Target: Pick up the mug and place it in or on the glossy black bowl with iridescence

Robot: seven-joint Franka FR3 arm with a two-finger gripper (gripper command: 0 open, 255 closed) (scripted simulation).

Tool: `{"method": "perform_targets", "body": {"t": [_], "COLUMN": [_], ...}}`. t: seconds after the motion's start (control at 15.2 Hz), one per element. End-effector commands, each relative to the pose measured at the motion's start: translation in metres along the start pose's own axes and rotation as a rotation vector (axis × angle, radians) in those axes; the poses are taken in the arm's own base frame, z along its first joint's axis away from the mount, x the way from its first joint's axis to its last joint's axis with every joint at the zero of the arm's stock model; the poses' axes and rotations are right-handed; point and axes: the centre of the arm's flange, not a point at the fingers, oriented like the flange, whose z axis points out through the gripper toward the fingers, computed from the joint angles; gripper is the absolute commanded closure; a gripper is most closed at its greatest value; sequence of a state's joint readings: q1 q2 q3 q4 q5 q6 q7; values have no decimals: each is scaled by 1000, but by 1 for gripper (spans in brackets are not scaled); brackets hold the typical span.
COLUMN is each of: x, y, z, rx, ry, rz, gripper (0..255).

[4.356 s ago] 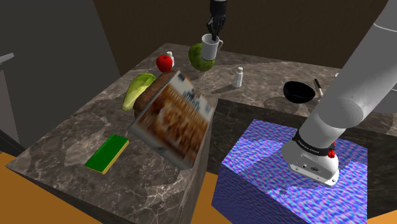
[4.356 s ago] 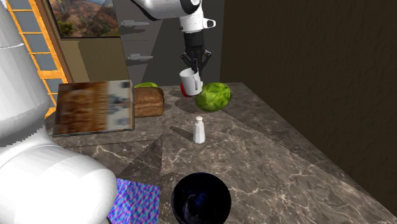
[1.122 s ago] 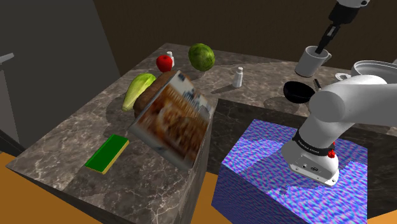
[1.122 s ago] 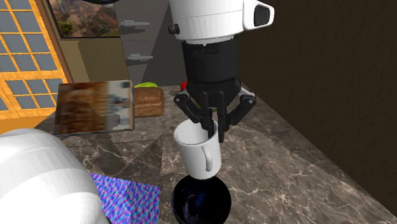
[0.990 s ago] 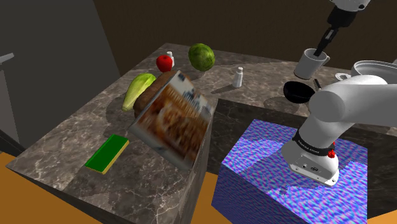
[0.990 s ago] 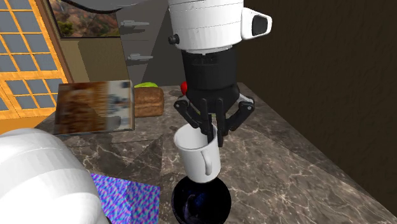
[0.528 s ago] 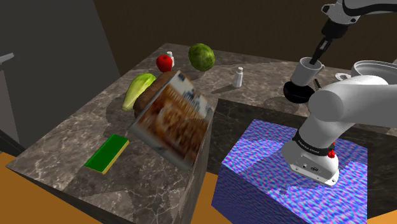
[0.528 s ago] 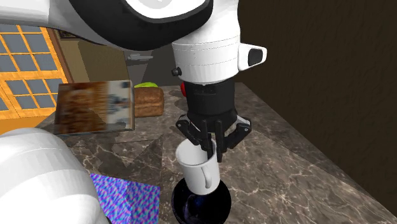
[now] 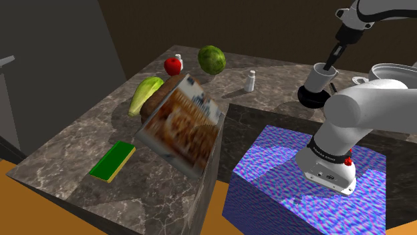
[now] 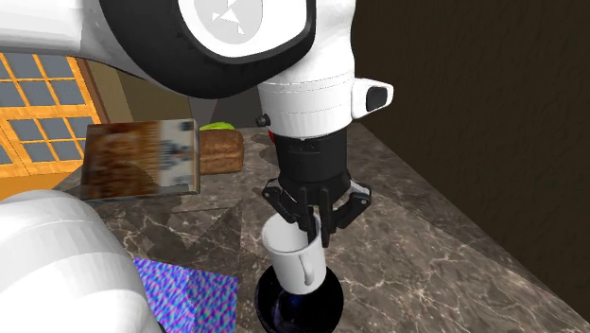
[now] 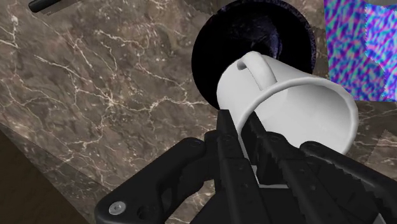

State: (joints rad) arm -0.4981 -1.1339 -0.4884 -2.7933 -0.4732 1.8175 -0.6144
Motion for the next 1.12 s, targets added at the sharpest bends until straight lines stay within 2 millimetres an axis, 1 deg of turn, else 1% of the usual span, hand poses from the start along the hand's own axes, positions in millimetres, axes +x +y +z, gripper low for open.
{"method": "perform_targets", "body": {"t": [0.0, 0.07, 0.4, 0.59, 0.66, 1.06], "x": [0, 0, 0, 0, 0, 0], "y": [0, 0, 0, 0, 0, 0], "z": [0, 0, 0, -40, -50, -50], "rx": [0, 0, 0, 0, 0, 0], "ry": [0, 0, 0, 0, 0, 0], "rz": [0, 0, 0, 0, 0, 0], "gripper": [255, 0, 0, 0, 0, 0]}}
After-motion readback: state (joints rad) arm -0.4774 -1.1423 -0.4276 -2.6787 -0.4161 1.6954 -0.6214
